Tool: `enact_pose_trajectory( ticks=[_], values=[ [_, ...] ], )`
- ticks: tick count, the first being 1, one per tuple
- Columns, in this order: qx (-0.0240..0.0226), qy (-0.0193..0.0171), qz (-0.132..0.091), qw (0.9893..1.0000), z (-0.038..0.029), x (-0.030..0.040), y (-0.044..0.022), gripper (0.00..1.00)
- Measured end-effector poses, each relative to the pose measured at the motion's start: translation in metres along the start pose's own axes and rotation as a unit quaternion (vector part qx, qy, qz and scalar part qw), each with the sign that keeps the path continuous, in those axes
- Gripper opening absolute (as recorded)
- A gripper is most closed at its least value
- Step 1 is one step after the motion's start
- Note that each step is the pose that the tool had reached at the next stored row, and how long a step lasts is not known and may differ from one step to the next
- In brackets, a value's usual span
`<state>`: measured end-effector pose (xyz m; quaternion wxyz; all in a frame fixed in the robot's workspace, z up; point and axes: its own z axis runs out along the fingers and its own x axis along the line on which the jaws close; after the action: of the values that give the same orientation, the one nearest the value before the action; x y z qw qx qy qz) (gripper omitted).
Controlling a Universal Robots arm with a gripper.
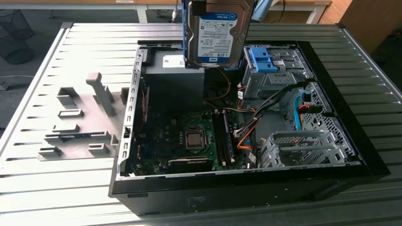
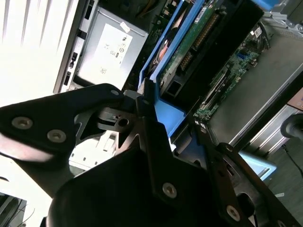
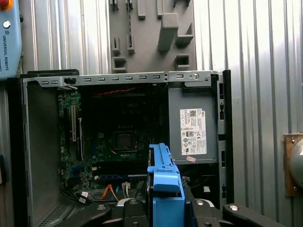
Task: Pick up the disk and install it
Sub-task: 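Pick up the disk, then insert the disk into the insertion slot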
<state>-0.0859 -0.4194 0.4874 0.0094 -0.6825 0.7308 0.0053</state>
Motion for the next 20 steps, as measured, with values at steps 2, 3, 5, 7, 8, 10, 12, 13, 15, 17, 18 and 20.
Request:
enact_pose_trajectory(
  ticks=[2, 3, 5, 7, 8, 10, 12, 13, 15, 17, 18, 20],
  values=[
    [0.0001, 0.0000, 0.000, 1.0000, 0.0009, -0.0002, -0.0029, 0.37],
    [0.0001, -0.0001, 0.000, 1.0000, 0.0014, -0.0002, -0.0041, 0.37],
    [0.0001, 0.0000, 0.000, 1.0000, 0.0024, 0.0004, -0.0058, 0.37],
    [0.0001, 0.0001, 0.001, 1.0000, 0.0033, 0.0032, -0.0066, 0.37],
    [0.0001, 0.0000, 0.001, 1.0000, 0.0038, 0.0049, -0.0069, 0.37],
    [0.0001, 0.0001, 0.001, 1.0000, 0.0046, 0.0087, -0.0074, 0.37],
    [0.0001, 0.0000, 0.001, 1.0000, 0.0054, 0.0121, -0.0078, 0.37],
    [0.0002, -0.0001, 0.001, 1.0000, 0.0057, 0.0124, -0.0077, 0.37],
    [0.0002, 0.0000, 0.002, 1.0000, 0.0057, 0.0124, -0.0077, 0.37],
    [0.0002, 0.0003, 0.001, 1.0000, 0.0056, 0.0125, -0.0078, 0.37],
    [0.0002, 0.0003, 0.001, 1.0000, 0.0057, 0.0125, -0.0078, 0.37],
    [0.0002, 0.0004, 0.001, 1.0000, 0.0056, 0.0125, -0.0078, 0.37]
  ],
)
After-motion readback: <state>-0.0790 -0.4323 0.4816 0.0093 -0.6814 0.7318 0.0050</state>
